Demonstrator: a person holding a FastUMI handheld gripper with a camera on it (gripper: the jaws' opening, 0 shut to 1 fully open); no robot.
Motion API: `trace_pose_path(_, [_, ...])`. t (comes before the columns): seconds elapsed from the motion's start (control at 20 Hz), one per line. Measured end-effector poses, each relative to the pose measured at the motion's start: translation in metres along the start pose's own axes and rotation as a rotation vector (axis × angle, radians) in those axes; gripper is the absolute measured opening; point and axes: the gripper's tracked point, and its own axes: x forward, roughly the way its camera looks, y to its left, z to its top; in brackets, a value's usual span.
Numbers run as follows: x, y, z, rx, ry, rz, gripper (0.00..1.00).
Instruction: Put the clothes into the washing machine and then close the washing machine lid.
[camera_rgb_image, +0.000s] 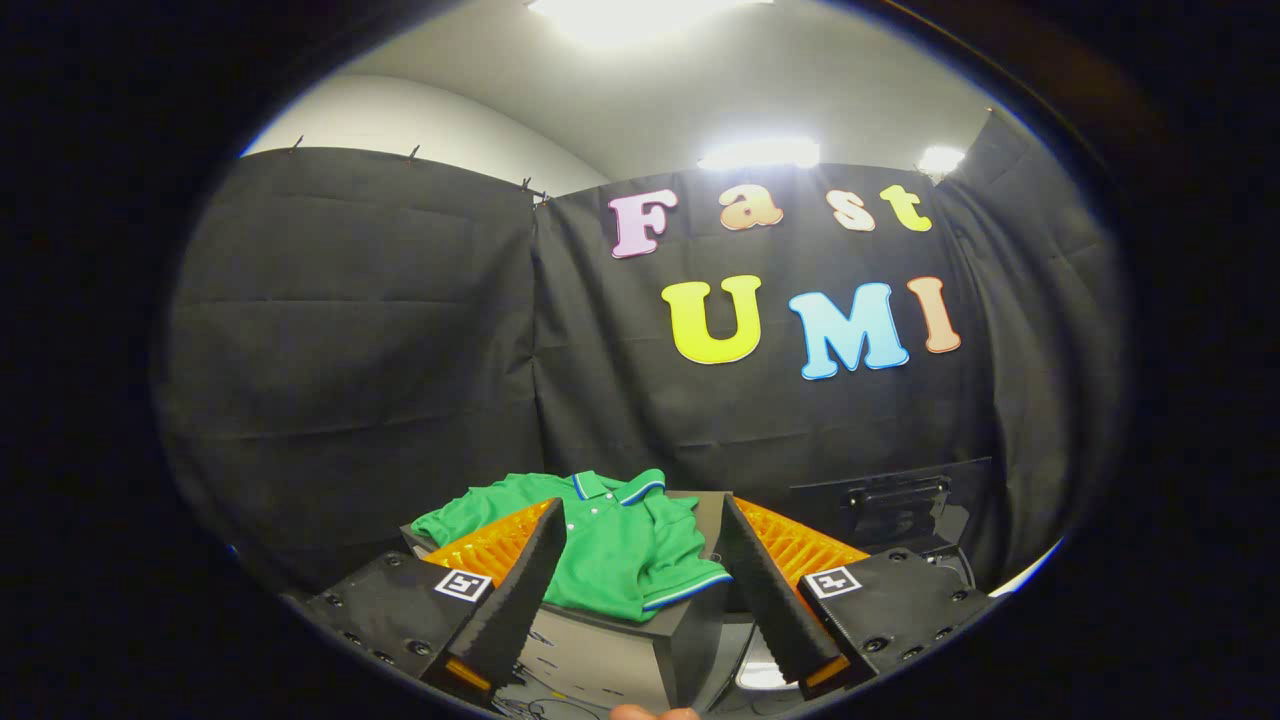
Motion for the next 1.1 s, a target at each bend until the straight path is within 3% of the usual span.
trace_pose_path(0.25, [0.055, 0.056, 0.001, -0.026, 0.12, 0.072, 0.98])
trace_pose_path(0.75, [0.157, 0.081, -0.057, -0.038, 0.388, 0.025, 0.98])
trace_pose_path(1.1, [0.18, 0.092, -0.101, -0.044, 0.512, 0.022, 0.98])
